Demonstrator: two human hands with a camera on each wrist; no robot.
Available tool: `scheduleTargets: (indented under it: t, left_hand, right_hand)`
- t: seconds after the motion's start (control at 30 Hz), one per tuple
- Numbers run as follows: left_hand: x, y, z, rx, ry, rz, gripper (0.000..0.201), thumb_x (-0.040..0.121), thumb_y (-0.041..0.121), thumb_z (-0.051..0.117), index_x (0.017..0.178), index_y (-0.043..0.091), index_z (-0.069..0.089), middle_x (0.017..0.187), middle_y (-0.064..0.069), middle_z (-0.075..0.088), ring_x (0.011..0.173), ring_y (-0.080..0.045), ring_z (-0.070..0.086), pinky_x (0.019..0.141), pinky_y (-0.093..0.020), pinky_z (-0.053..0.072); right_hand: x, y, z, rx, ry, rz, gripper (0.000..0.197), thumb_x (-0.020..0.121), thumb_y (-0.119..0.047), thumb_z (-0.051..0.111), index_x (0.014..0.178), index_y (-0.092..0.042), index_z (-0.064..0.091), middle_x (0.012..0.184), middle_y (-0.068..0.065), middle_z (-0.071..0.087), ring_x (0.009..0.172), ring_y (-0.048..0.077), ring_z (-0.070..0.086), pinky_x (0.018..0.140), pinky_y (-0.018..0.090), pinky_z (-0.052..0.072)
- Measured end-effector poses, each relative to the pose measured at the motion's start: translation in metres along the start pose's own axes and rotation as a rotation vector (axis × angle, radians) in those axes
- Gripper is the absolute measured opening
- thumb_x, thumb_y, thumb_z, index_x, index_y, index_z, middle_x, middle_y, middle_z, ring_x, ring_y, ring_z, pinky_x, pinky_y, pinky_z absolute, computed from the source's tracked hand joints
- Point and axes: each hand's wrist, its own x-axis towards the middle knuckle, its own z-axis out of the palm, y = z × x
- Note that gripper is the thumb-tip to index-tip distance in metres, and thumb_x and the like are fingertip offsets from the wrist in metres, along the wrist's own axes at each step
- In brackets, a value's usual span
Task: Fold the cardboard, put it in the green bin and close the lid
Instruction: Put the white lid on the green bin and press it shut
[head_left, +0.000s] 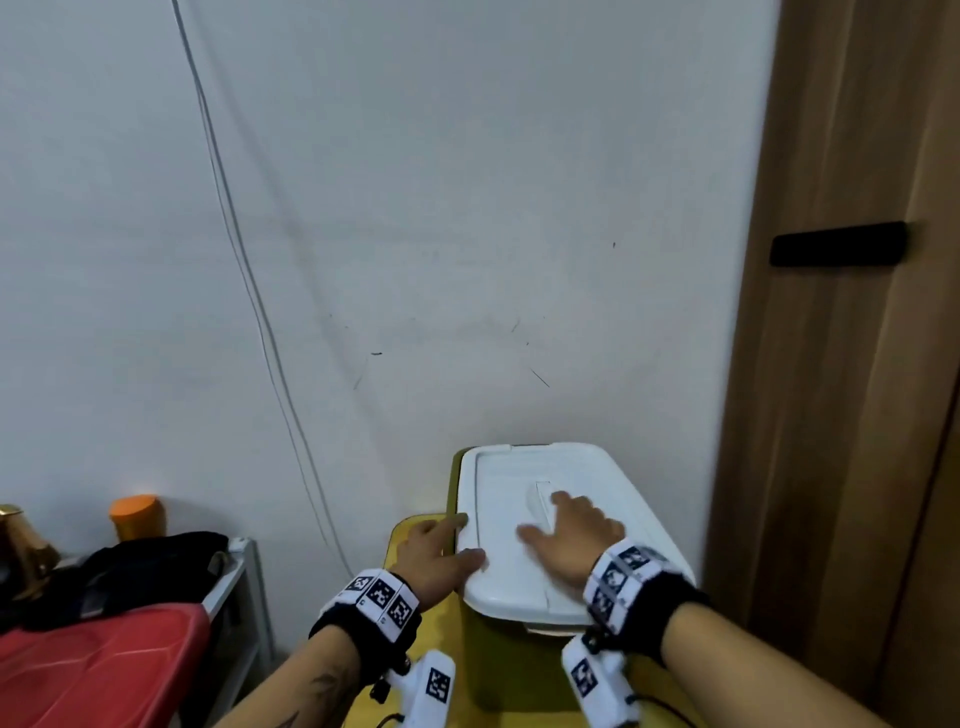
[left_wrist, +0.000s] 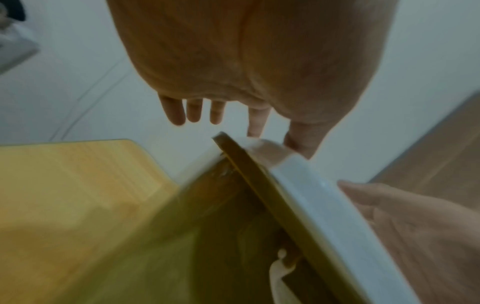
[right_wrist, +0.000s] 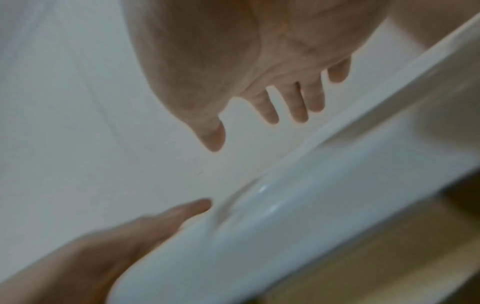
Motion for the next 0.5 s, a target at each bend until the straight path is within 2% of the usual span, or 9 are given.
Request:
scheduleTargets:
  t: [0.1,0.17,0.27,0.37,0.43,0.5]
  left_hand:
    - [0.006,-0.003,0.009,-0.111,-0.086,0.059,0.097,0.058,0.066,0.061,0.147,0.033,0.04,0.159,-0.006,0.023,0.143,-0.029,0.031,0.117,-0.047,0.032]
    - [0.006,0.003,0.01,-0.102,-0.114,0.088,0.09,0.071,0.05,0.065,0.152,0.025,0.032,0.158,-0.003,0.024,0.141,-0.027,0.033,0.114,-0.042,0.036]
    - [0.014,0.004,0.012,-0.085,-0.058,0.12,0.075,0.085,0.029,0.055,0.154,0.018,0.025,0.154,-0.007,0.032,0.136,-0.029,0.038,0.11,-0.046,0.041]
    - [0.022,-0.001,0.009,-0.065,0.021,0.123,0.057,0.093,0.013,0.047,0.148,0.014,0.034,0.142,-0.008,0.046,0.122,-0.026,0.049,0.102,-0.044,0.048]
    - [0.025,-0.003,0.008,-0.088,0.022,0.124,0.05,0.091,0.009,0.047,0.141,0.015,0.044,0.129,-0.004,0.053,0.111,-0.024,0.054,0.091,-0.041,0.053]
    - [0.028,-0.002,0.007,-0.047,0.041,0.127,0.042,0.089,0.011,0.048,0.131,0.014,0.05,0.122,-0.005,0.059,0.105,-0.027,0.058,0.083,-0.038,0.053]
  right_hand:
    - [0.022,0.048,-0.015,0.023,-0.011,0.29,0.09,0.075,-0.068,0.047,0.15,-0.021,0.029,0.152,0.014,0.035,0.136,0.037,0.038,0.11,0.047,0.033]
    - [0.03,0.073,-0.015,0.084,-0.047,0.375,0.095,0.07,-0.063,0.055,0.15,-0.019,0.028,0.146,0.014,0.041,0.128,0.036,0.047,0.104,0.044,0.042]
    - [0.031,0.086,-0.008,0.214,-0.074,0.313,0.08,0.079,-0.052,0.062,0.144,-0.014,0.034,0.135,0.01,0.056,0.116,0.031,0.058,0.094,0.034,0.048]
    - [0.032,0.084,-0.003,0.279,-0.029,0.225,0.061,0.09,-0.038,0.061,0.141,-0.012,0.039,0.137,0.008,0.057,0.12,0.029,0.057,0.091,0.03,0.043]
    - [0.035,0.081,-0.001,0.294,-0.01,0.205,0.057,0.092,-0.034,0.058,0.142,-0.012,0.04,0.139,0.009,0.056,0.122,0.029,0.056,0.095,0.032,0.043]
    - [0.042,0.08,0.0,0.3,-0.007,0.196,0.055,0.092,-0.034,0.055,0.141,-0.013,0.041,0.138,0.009,0.056,0.12,0.03,0.057,0.096,0.033,0.045]
